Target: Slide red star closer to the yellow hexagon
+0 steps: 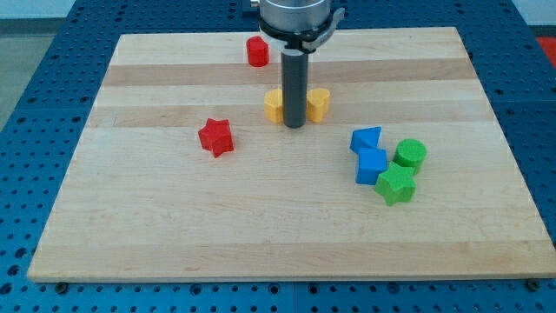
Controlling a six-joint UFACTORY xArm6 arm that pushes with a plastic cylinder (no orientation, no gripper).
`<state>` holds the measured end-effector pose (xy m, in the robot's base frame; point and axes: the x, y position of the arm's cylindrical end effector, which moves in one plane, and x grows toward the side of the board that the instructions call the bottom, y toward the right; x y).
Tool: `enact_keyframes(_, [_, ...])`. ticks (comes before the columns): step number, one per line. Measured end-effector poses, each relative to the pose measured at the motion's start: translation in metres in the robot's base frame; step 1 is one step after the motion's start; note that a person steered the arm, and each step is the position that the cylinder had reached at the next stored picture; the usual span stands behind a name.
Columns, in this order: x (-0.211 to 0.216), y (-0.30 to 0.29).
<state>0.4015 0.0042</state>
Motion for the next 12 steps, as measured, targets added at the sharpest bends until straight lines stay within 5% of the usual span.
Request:
enact_keyframes(3, [-0.002,-0.015])
enact_keyframes(7, [0.097,-0.093])
enact_keyframes(9, [0.09,-0.145])
enact_keyframes(12, [0.045,-0.115])
